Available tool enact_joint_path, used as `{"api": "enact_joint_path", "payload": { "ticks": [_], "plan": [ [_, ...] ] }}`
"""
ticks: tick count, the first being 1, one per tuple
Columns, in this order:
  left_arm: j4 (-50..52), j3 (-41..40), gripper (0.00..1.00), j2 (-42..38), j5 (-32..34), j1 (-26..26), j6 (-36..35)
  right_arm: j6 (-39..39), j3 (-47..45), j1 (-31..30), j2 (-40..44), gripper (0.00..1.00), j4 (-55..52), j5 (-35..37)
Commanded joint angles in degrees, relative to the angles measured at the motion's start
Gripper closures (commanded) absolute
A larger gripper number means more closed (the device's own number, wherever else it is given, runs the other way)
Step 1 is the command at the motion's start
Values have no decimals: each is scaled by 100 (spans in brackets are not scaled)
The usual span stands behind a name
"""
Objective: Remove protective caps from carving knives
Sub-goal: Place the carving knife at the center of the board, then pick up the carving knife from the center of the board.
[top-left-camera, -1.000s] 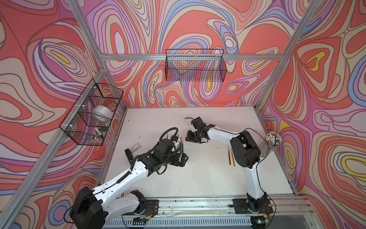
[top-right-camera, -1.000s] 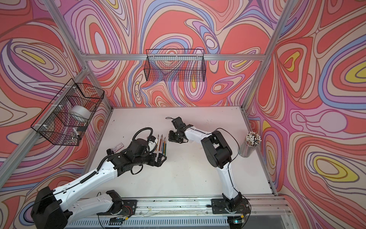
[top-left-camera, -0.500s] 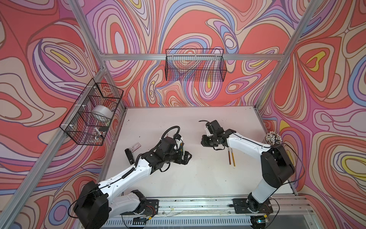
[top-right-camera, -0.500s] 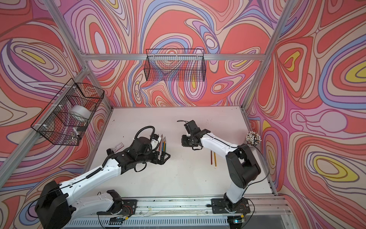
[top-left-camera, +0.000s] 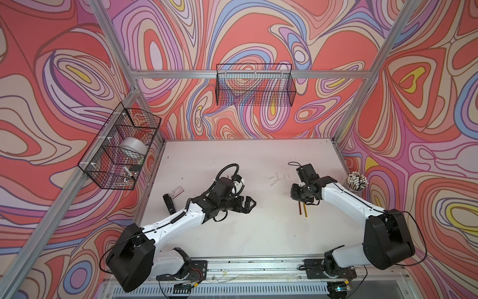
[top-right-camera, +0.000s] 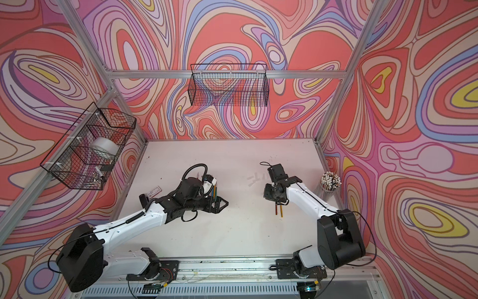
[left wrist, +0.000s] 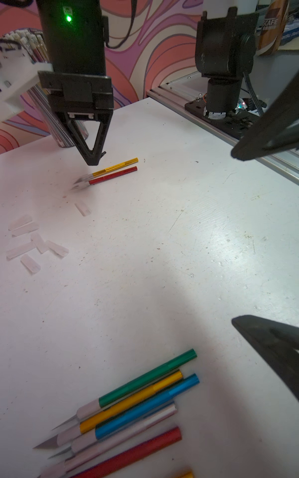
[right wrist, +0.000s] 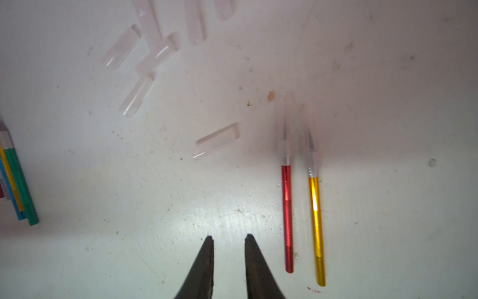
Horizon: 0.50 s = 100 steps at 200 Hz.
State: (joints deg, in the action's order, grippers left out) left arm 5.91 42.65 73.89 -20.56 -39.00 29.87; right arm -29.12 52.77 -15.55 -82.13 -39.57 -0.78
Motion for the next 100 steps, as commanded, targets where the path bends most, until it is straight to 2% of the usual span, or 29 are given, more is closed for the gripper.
{"api": "enact_joint_path", "payload": {
  "ticks": [1, 24, 50, 100],
  "plan": [
    [-224, 130, 5, 82, -146, 16, 126, 112, -122, 221, 20, 76, -205, 128],
    [-290, 96, 5, 91, -153, 11, 164, 258, -138, 263, -157, 78, -150, -48],
    [-310, 112, 5, 108, -193, 7, 177, 226, -212, 263, -369, 79, -135, 180],
    [-319, 155, 6, 178, -208, 7, 151, 188, -342, 262, -645, 81, 21, 175]
  ]
}}
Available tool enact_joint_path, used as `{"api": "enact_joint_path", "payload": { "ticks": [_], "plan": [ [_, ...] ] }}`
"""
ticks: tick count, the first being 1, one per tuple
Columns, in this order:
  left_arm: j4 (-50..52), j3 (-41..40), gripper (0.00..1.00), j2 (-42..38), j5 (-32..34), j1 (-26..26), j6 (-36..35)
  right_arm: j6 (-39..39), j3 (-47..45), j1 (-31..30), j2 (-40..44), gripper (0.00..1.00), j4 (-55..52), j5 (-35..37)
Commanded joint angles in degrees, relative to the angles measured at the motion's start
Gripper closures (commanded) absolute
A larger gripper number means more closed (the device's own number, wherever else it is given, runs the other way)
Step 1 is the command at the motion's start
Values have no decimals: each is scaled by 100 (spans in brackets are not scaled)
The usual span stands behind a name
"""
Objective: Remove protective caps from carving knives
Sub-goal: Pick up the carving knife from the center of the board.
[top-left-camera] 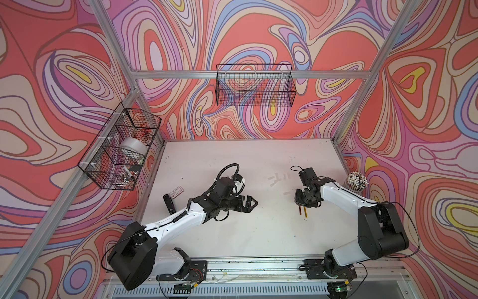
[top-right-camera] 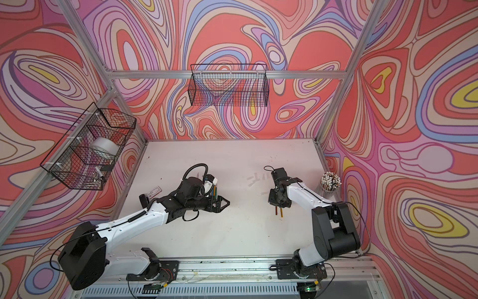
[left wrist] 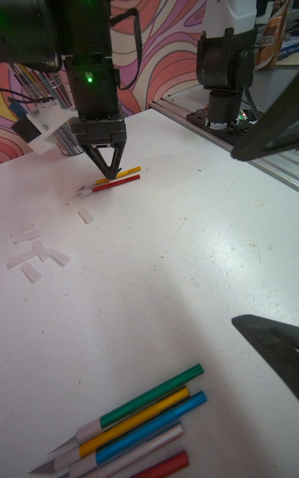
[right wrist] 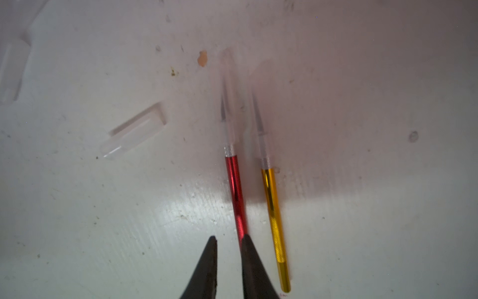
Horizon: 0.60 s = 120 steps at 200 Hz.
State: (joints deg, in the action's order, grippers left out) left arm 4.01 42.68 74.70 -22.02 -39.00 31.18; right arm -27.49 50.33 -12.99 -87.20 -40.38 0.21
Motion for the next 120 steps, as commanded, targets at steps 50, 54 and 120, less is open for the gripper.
{"api": "enact_joint_path", "payload": {
  "ticks": [50, 54, 120],
  "plan": [
    [-280, 136, 9, 175, -118, 8, 156, 59, -137, 6, -297, 84, 84, 301],
    [-287, 136, 9, 177, -122, 8, 167, 59, -145, 7, -304, 84, 95, 313],
    [-302, 179, 10, 212, -133, 7, 221, 96, -218, 5, -399, 87, 216, 302]
  ]
}}
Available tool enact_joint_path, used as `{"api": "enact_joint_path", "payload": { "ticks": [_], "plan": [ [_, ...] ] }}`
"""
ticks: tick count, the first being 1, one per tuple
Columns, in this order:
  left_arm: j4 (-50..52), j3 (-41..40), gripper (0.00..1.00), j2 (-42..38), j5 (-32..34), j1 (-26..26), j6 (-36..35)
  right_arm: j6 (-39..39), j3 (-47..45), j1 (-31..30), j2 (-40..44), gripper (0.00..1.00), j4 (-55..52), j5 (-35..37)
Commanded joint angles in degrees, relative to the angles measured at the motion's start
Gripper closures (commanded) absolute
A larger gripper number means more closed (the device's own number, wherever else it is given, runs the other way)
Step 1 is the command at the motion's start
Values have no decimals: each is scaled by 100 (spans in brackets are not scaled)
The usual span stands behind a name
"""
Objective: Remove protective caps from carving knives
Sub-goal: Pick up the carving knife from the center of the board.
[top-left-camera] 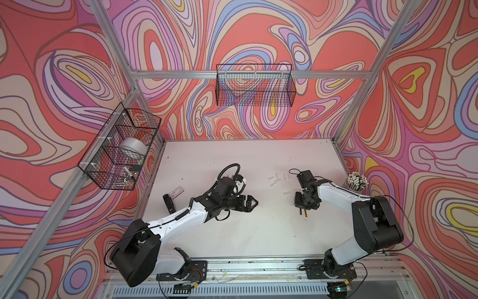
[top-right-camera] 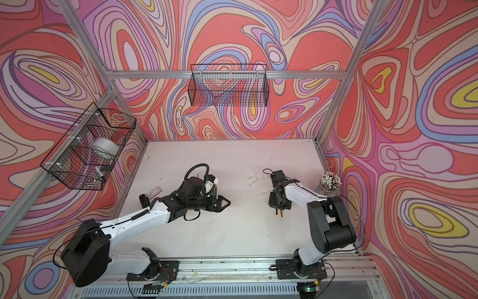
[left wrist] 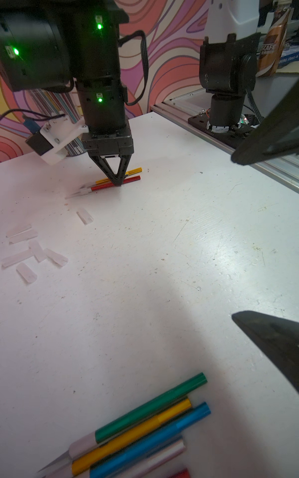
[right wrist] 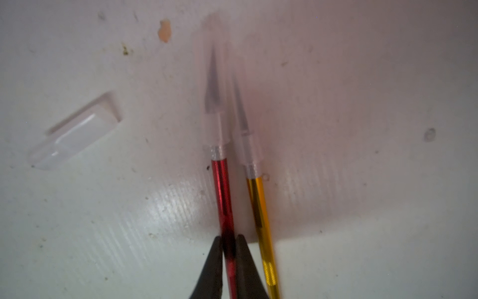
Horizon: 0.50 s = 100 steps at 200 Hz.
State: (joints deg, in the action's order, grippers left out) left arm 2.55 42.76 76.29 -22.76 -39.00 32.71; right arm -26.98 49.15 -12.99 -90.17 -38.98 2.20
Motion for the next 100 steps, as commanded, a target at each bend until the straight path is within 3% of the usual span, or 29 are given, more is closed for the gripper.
{"api": "enact_joint_path", "payload": {
  "ticks": [1, 49, 100],
  "plan": [
    [-152, 171, 10, 48, -56, 7, 73, 45, -95, 6, -108, 87, 71, 109],
    [-254, 125, 11, 61, -106, -2, 157, 73, -76, 7, -138, 81, 91, 88],
    [-575, 21, 18, 152, -212, 0, 543, 191, -183, -2, 309, 91, 437, -367]
  ]
}}
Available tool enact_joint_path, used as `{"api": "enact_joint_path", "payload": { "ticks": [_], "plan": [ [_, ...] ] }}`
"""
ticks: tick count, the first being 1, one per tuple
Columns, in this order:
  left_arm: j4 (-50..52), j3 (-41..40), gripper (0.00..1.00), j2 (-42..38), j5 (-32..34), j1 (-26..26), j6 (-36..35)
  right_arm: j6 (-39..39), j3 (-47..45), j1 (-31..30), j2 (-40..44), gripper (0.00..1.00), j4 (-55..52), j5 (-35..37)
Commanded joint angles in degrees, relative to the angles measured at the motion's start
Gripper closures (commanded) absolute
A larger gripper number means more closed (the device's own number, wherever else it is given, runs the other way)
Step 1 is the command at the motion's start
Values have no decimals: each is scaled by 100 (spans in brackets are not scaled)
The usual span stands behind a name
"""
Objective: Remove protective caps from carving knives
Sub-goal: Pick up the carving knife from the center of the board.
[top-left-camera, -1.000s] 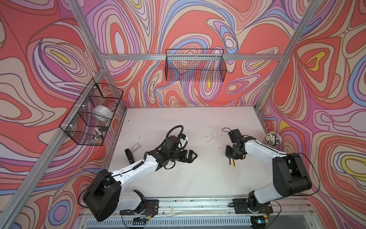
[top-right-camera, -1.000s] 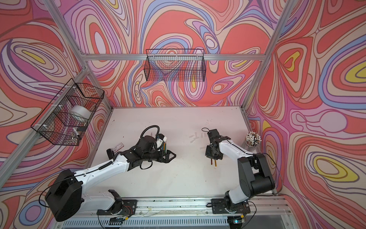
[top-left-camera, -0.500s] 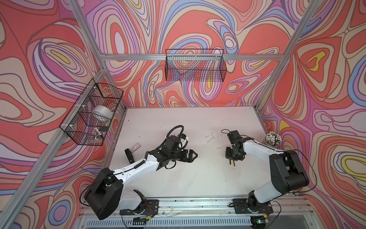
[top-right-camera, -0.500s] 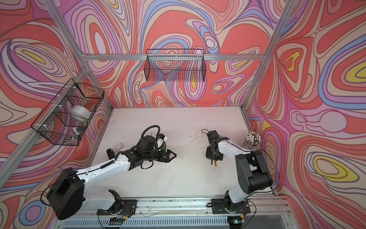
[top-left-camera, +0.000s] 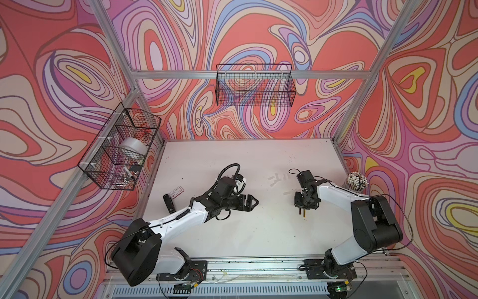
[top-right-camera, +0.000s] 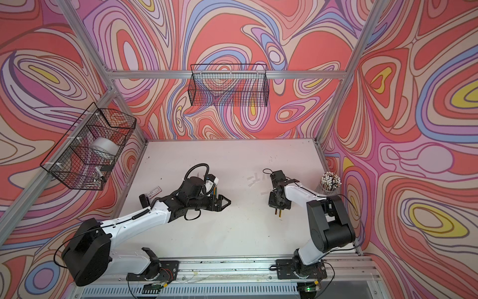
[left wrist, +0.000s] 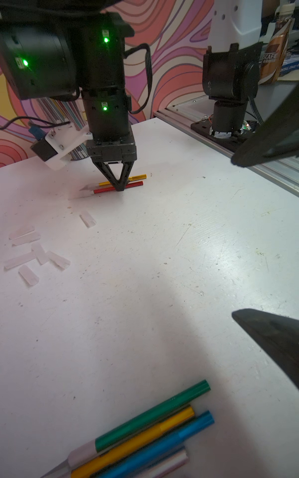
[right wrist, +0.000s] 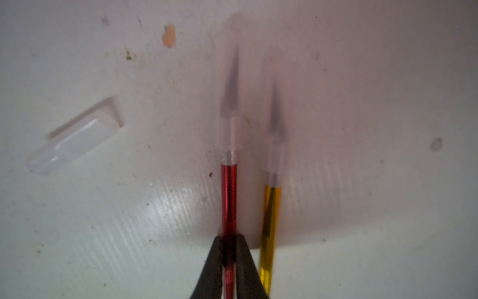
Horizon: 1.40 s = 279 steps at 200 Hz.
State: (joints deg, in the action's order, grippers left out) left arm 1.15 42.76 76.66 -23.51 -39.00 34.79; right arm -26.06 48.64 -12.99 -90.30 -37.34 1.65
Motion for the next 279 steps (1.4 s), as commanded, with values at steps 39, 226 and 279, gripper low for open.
{"api": "enact_joint_path", "payload": {
  "ticks": [39, 226, 279],
  "plan": [
    [-1278, -105, 24, 402, -444, -13, 1065, 233, -373, -45, 917, 91, 865, -1219],
    [-4721, 244, 50, 2650, -997, -371, 3008, 297, -654, -676, 1305, 94, 1974, -3649],
    [-4826, 381, 59, 2786, -1059, -371, 3051, 290, -693, -775, 1350, 94, 1975, -3646]
  ]
}}
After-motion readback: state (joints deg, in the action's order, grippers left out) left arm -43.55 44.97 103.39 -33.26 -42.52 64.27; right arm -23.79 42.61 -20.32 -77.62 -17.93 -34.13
